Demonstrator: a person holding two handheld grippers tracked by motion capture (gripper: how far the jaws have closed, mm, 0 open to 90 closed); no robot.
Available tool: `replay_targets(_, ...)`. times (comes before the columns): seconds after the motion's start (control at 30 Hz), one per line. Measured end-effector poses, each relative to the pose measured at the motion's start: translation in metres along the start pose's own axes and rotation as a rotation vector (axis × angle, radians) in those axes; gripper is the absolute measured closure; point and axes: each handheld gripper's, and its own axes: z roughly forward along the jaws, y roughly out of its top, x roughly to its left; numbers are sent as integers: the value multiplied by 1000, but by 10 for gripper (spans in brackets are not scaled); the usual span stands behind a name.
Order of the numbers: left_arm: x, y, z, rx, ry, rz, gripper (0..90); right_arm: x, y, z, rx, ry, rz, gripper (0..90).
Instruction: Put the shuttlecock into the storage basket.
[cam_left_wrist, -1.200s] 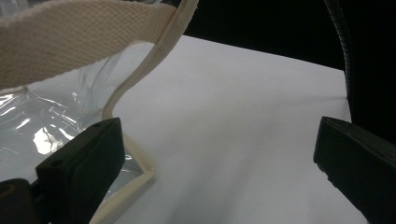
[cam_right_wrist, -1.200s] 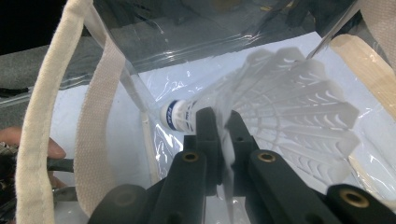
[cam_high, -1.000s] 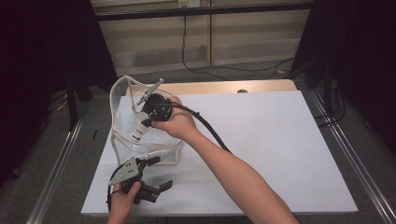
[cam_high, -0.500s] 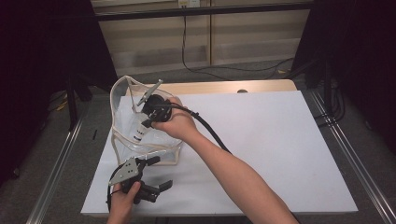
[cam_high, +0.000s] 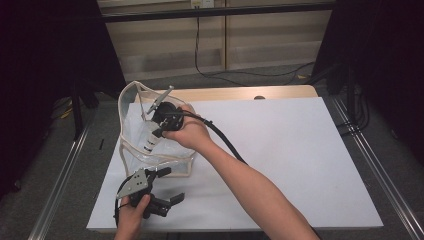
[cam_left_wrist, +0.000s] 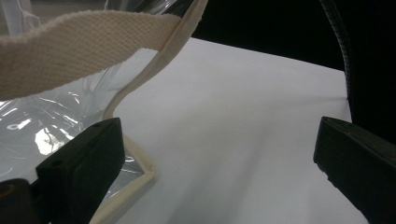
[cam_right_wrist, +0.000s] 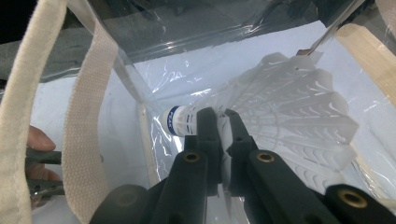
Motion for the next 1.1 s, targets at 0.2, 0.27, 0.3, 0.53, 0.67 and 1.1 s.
replay_targets(0.2,0,0,0,0,0,-1,22,0,0,1,10,1,-2,881)
replay_targets(0.27,0,0,0,-1,-1,1,22,0,0,1,11,2,-2,881)
replay_targets(0.3,0,0,0,-1,-1,0,22,0,-1,1,12,2,-2,881)
replay_targets(0.53,0,0,0,-3,-1,-2,22,-1,0,1,17,7,0,881)
replay_targets(0.67,0,0,0,-2,-1,-1,22,-2,-1,1,16,9,2,881)
replay_targets(1.1,1,0,0,-1,0,-1,22,-1,-1,3,21,15,1,879)
